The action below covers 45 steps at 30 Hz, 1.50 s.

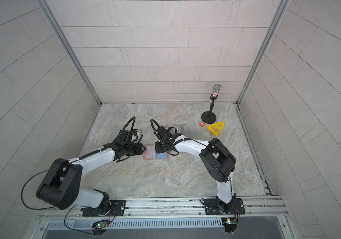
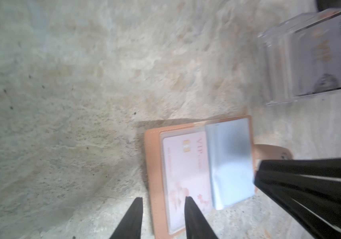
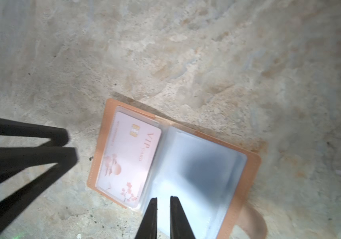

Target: Put the credit cards into the card holder

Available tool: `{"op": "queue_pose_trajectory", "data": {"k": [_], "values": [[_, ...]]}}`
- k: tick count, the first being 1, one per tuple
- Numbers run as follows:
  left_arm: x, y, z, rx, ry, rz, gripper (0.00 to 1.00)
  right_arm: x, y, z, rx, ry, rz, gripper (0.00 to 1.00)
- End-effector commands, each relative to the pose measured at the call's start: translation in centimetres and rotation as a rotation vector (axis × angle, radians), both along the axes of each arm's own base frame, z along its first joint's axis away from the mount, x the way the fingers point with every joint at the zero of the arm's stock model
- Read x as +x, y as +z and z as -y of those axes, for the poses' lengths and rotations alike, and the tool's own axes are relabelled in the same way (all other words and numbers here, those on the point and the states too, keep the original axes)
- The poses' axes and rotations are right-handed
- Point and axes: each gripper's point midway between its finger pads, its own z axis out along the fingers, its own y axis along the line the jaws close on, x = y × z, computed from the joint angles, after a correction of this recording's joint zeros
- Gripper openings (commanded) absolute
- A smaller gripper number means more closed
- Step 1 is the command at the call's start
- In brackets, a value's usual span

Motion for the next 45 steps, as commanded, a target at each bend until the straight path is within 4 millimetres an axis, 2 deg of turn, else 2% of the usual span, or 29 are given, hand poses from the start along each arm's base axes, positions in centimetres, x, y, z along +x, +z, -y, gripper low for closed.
{"op": "queue_pose_trajectory", "data": {"k": [1,6,11,14,18,29,37,45], "values": [[-0.2,2.4,2.0,-0.056,-0.063,0.035,0.40,0.0,0.1,1.8,-0.029,-0.019,-0.008,0.13],[-0.5,2.3,5.3,-0.098,-0.148,0.005,0.40,0.0,-0.9,2.9,-0.034,-0.030,-0.036,0.12],[-0.2,1.2,7.6,-0.117,-0.191,-0.020,0.40,0.0,-1.5,3.2,-0.010,-0.033,-0.059,0.12],[0.0,0.1,8.3,-0.121,-0.201,-0.045,0.40,0.0,-1.8,3.3,0.003,-0.036,-0.070,0.10],[0.2,-1.2,8.8,-0.122,-0.208,-0.076,0.40,0.0,-2.0,3.2,0.009,-0.035,-0.077,0.08],[0.3,-3.2,9.2,-0.125,-0.213,-0.120,0.40,-0.2,-3.0,3.1,0.009,-0.031,-0.100,0.08],[0.3,-3.5,8.6,-0.086,-0.197,-0.128,0.40,-0.4,-3.6,3.0,0.014,-0.031,-0.115,0.06],[-0.2,-4.3,8.6,-0.079,-0.205,-0.154,0.41,-0.9,-4.7,2.1,0.067,-0.023,-0.155,0.05]]}}
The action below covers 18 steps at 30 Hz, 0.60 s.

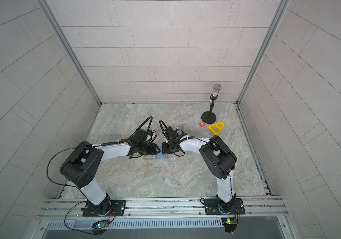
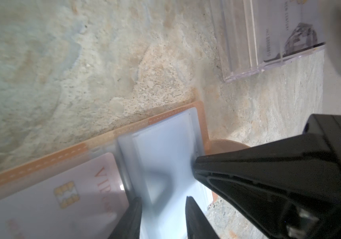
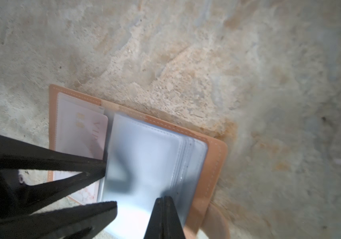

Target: Put the credit cards into the card holder

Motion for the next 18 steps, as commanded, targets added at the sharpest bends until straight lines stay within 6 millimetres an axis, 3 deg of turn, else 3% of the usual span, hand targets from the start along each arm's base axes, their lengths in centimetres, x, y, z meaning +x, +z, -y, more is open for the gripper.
{"op": "queue_pose_trajectory", "data": {"k": [1,13,18], "values": [[0.0,-0.4,0.2,0.017,-0.011,-0.009,0.41,-0.7,-1.6,-0.1,0.013,-0.006,-0.050,0.04],[-0.6,-1.2,-0.4,0.053,-0.016,-0.018,0.43,-0.8,-1.4,-0.6,0.049,-0.010,-0.053,0.04],[-0.8,-1.7,-0.8,0.077,-0.014,-0.024,0.35,-0.7,-1.1,-0.6,0.052,-0.013,-0.047,0.04]]}}
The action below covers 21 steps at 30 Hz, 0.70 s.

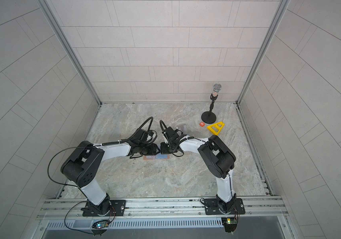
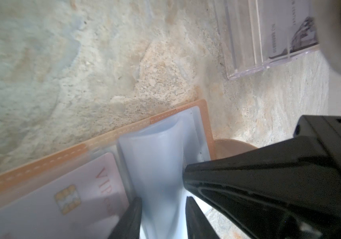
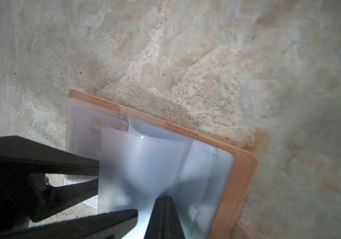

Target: Put the credit cards into the card holder

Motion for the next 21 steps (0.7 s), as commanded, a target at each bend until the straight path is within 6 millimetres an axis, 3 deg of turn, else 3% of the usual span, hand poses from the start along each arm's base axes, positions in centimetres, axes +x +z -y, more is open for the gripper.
{"op": "queue_pose_trajectory", "data": {"k": [1,4,21], "values": [[-0.8,-1.3,-0.8,0.062,-0.004,-0.030,0.30,-0.7,-1.0,0.7,-0.024,-0.012,-0.029,0.04],[-0.8,-1.4,-1.1,0.081,0.005,-0.026,0.18,-0.5,-0.3,1.0,-0.030,-0.021,-0.006,0.04],[-0.7,0.4,-1.2,0.047,0.026,0.013,0.18,-0.3,0.5,2.4,-0.076,-0.036,0.029,0.05]]}}
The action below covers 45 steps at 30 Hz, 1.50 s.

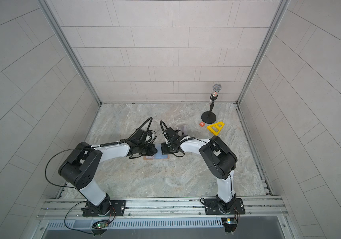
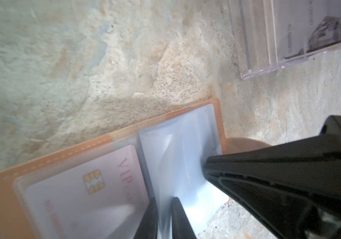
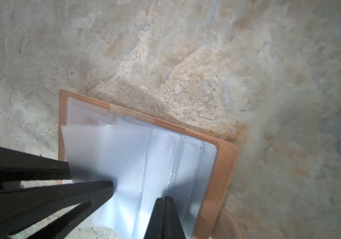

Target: Put the credit cards into the card holder

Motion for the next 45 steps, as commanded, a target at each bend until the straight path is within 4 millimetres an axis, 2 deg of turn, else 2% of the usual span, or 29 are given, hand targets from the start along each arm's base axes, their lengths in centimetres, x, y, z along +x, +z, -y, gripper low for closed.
{"op": "queue_pose_trajectory", "data": {"k": [1,8,13,18,25,40,43,45], "values": [[-0.5,0.1,-0.1,-0.002,0.002,-0.001,0.18,-0.4,0.7,1.2,-0.034,-0.010,0.010,0.05],[-0.6,-0.5,-0.1,-0.008,0.011,-0.011,0.18,-0.2,2.5,1.1,0.049,-0.013,0.041,0.05],[-0.6,-0.6,-0.2,-0.010,0.016,-0.014,0.17,-0.6,2.9,0.1,0.110,0.016,0.019,0.05],[-0.7,-0.7,-0.2,-0.007,0.019,-0.015,0.17,-1.1,1.9,-1.0,0.153,0.043,-0.030,0.05],[-0.7,-1.1,-0.5,0.006,0.025,-0.017,0.17,-1.9,0.1,-1.2,0.140,0.061,-0.085,0.03],[-0.9,-1.1,-0.3,-0.007,0.021,-0.022,0.17,-2.6,-1.7,-2.3,0.142,0.082,-0.132,0.03],[-0.8,-0.4,-0.1,-0.018,0.015,-0.010,0.22,-2.5,-2.0,-1.9,0.131,0.067,-0.129,0.03],[-0.8,0.3,-0.1,-0.025,0.010,0.003,0.36,-2.5,-2.2,-1.8,0.129,0.059,-0.128,0.03]]}}
